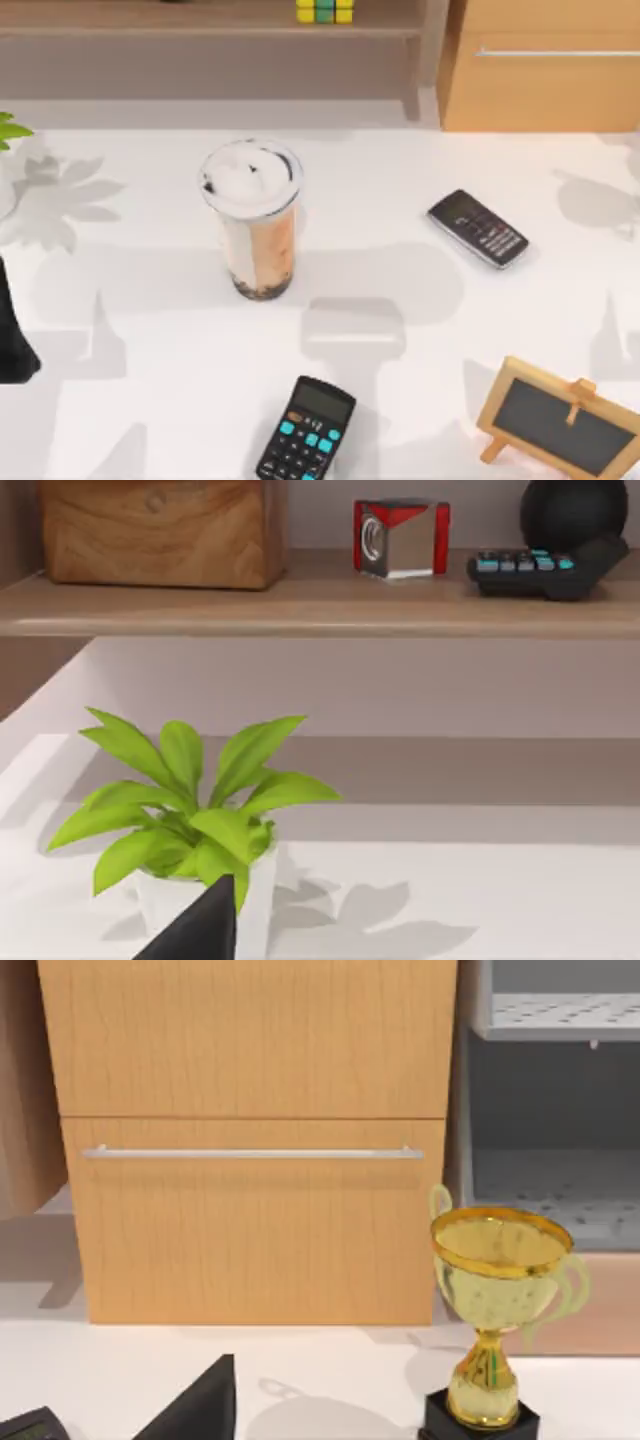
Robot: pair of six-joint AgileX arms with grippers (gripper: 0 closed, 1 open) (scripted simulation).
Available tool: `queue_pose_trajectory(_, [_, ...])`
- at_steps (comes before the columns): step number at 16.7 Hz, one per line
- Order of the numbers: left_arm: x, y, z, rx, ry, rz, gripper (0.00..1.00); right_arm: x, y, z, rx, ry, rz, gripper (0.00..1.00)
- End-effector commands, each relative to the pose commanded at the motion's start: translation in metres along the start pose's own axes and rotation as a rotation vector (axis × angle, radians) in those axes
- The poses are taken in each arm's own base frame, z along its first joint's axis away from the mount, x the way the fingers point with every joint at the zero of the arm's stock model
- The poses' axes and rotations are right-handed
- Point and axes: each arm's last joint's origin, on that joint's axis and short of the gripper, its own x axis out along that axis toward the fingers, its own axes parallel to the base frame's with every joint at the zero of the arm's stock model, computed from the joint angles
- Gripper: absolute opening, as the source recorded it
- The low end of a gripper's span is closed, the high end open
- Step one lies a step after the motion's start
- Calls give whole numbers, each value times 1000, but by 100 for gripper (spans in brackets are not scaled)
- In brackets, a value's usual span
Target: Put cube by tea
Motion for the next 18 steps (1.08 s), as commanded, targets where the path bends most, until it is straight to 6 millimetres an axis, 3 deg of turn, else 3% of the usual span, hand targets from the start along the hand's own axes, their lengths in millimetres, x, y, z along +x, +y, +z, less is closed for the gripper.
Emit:
queue_pose_trajectory(3, [0, 0, 3, -1, -9, 2, 100, 0, 0, 0, 0, 0, 0, 100])
queue_pose_trajectory(5, [1, -2, 21, -4, -51, 12, 100, 0, 0, 0, 0, 0, 0, 100])
queue_pose_trajectory(10, [18, -11, 103, -47, -211, 55, 100, 0, 0, 0, 0, 0, 0, 100])
queue_pose_trajectory(12, [41, -20, 139, -75, -256, 72, 100, 0, 0, 0, 0, 0, 0, 100])
queue_pose_trajectory(14, [79, -38, 165, -99, -266, 84, 100, 0, 0, 0, 0, 0, 0, 100])
queue_pose_trajectory(16, [128, -66, 173, -109, -241, 89, 100, 0, 0, 0, 0, 0, 0, 100])
queue_pose_trajectory(18, [178, -103, 159, -102, -191, 86, 100, 0, 0, 0, 0, 0, 0, 100])
